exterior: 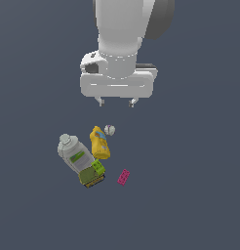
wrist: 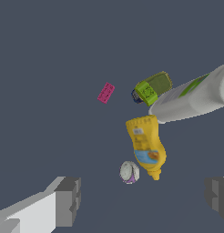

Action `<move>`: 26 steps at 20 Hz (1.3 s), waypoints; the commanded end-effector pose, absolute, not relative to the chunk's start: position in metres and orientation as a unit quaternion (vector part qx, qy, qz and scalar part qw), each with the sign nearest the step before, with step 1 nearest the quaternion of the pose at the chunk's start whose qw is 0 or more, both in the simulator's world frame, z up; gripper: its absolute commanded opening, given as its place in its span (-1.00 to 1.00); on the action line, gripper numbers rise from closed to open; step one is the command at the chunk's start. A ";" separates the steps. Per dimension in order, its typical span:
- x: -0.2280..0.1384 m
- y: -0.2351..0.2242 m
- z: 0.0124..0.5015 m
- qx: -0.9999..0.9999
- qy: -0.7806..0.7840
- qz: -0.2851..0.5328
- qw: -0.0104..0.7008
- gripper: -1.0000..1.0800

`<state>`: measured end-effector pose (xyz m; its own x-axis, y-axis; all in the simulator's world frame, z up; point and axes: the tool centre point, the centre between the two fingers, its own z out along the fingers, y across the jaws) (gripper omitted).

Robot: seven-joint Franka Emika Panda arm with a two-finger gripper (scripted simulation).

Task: Pick up a designated object from a clutter of objects.

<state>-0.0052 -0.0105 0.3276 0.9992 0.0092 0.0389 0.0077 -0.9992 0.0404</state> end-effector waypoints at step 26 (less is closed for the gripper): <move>0.009 -0.012 0.302 0.997 0.068 0.005 0.025 0.92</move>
<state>0.0047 -0.0098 0.3059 0.9928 0.1194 0.0078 0.1189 -0.9915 0.0528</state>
